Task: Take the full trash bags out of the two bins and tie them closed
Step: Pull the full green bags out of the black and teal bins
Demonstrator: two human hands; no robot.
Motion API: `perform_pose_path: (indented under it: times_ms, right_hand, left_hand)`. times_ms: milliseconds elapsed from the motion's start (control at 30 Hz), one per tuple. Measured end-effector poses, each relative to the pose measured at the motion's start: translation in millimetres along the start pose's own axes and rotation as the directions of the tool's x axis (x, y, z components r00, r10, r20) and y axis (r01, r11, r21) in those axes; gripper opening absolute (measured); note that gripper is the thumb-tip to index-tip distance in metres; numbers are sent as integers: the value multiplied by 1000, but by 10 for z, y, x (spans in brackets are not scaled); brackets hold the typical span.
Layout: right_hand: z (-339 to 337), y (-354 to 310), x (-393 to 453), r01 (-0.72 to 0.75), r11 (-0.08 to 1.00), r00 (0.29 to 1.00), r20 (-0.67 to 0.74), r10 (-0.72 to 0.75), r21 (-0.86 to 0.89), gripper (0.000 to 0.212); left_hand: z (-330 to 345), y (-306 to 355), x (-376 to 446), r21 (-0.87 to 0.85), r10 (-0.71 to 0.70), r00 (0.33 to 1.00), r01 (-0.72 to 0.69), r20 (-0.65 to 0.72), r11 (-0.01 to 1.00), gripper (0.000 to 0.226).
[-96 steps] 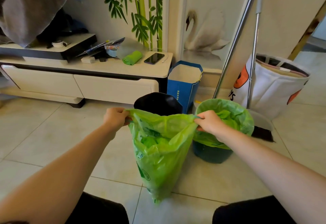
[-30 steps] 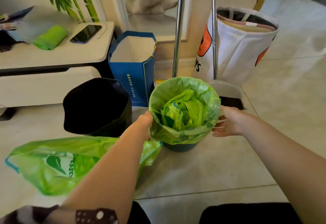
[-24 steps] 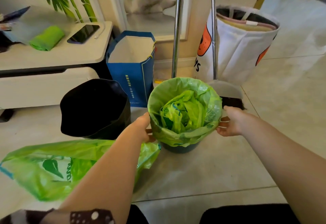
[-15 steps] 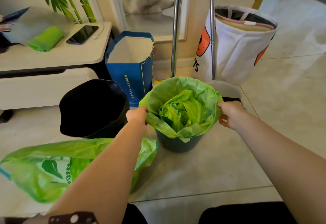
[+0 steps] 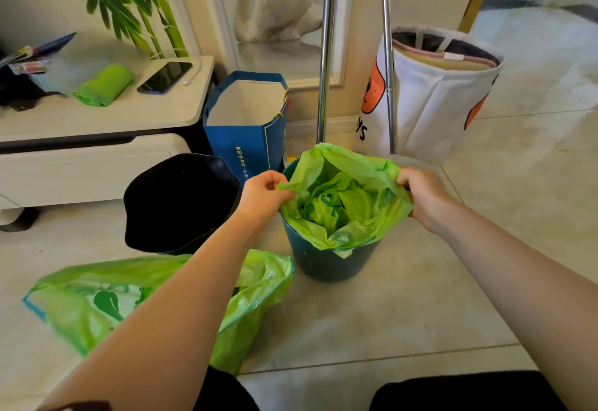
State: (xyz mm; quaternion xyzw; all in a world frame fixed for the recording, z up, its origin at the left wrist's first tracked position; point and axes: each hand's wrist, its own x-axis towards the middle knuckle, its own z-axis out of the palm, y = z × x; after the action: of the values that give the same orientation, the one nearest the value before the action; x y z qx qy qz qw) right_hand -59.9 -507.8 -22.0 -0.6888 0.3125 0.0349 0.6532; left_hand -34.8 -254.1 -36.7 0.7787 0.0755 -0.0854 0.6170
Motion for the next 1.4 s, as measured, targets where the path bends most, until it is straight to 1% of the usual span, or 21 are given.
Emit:
perform_pose_path:
  times_ms: [67, 133, 200, 233, 267, 333, 367, 433, 467, 500, 567, 600, 700, 800, 867, 967, 1033, 1133, 1233, 1400]
  right_hand:
    - [-81, -2, -29, -23, 1000, 1000, 4, 23, 17, 11]
    - [-185, 9, -20, 18, 997, 1000, 1, -18, -70, 17]
    - [-267, 33, -13, 51, 978, 998, -23, -57, -200, 41]
    - [-288, 43, -23, 40, 967, 997, -50, -54, -252, 51]
    - [-304, 57, -42, 29, 953, 996, -76, -54, -302, 55]
    - [-333, 96, -95, 38, 885, 984, -135, -113, -463, 51]
    - [-354, 114, -100, 60, 819, 974, -147, -174, -571, 46]
    - [-384, 142, -98, 99, 671, 961, -103, -255, -734, 31]
    - [-396, 147, -88, 108, 644, 965, -75, -250, -757, 25]
    - [-397, 150, -76, 110, 661, 974, -52, -220, -742, 25]
    - [-372, 125, -71, 91, 766, 990, -28, -141, -636, 26]
    - [-348, 88, -91, 80, 823, 994, -19, -109, -563, 25]
    - [-258, -41, -141, 79, 946, 997, 17, -78, -314, 22]
    - [-154, -186, -147, 136, 990, 991, 13, -136, -34, 17]
    - [-104, -314, -170, 207, 965, 978, -44, -202, 161, 20]
    - [-96, -521, -250, 337, 882, 941, -120, -315, 329, 21]
    - [-112, -638, -316, 412, 836, 911, -159, -380, 362, 21]
    - [-132, -774, -402, 504, 770, 863, -203, -462, 390, 21]
    - [-132, -900, -561, 580, 689, 810, -220, -543, 434, 23]
    - [-106, -1050, -938, 700, 557, 694, -243, -678, 446, 25]
  left_hand:
    - [-102, -19, -9, 31, -18, 1000, 18, -17, 999, 30]
    - [-206, -58, -11, 27, -68, 995, 70, -73, 997, 32]
    - [-312, -114, -5, 5, -141, 979, 143, -145, 990, 32]
    - [-355, -142, -5, -18, -177, 968, 177, -179, 984, 33]
    - [-390, -160, -9, -47, -215, 954, 210, -208, 977, 32]
    - [-429, -184, -11, -117, -287, 926, 266, -244, 957, 29]
    - [-430, -189, -15, -145, -316, 916, 288, -248, 947, 26]
    - [-394, -170, -47, -149, -372, 905, 347, -208, 926, 18]
    - [-366, -160, -70, -138, -400, 902, 380, -164, 915, 15]
    - [-338, -163, -88, -132, -425, 898, 411, -114, 902, 17]
    - [-303, -153, -107, -141, -440, 897, 431, -39, 891, 24]
    - [-300, -138, -97, -158, -423, 905, 413, -37, 897, 27]
    - [-282, -37, -38, -228, -314, 947, 292, -67, 929, 31]
    - [-175, 120, -72, -227, -196, 978, 174, -78, 958, 30]
    - [-116, 237, -94, -260, -120, 989, 94, -87, 961, 28]
    - [-134, 446, -81, -400, -41, 991, -12, -125, 917, 27]
    - [-204, 566, -82, -474, 9, 985, -90, -170, 876, 27]
    - [-307, 717, -138, -520, 91, 972, -194, -218, 831, 26]
    - [-394, 888, -259, -528, 181, 955, -281, -234, 801, 28]
    - [-492, 1145, -572, -503, 326, 916, -401, -233, 766, 30]
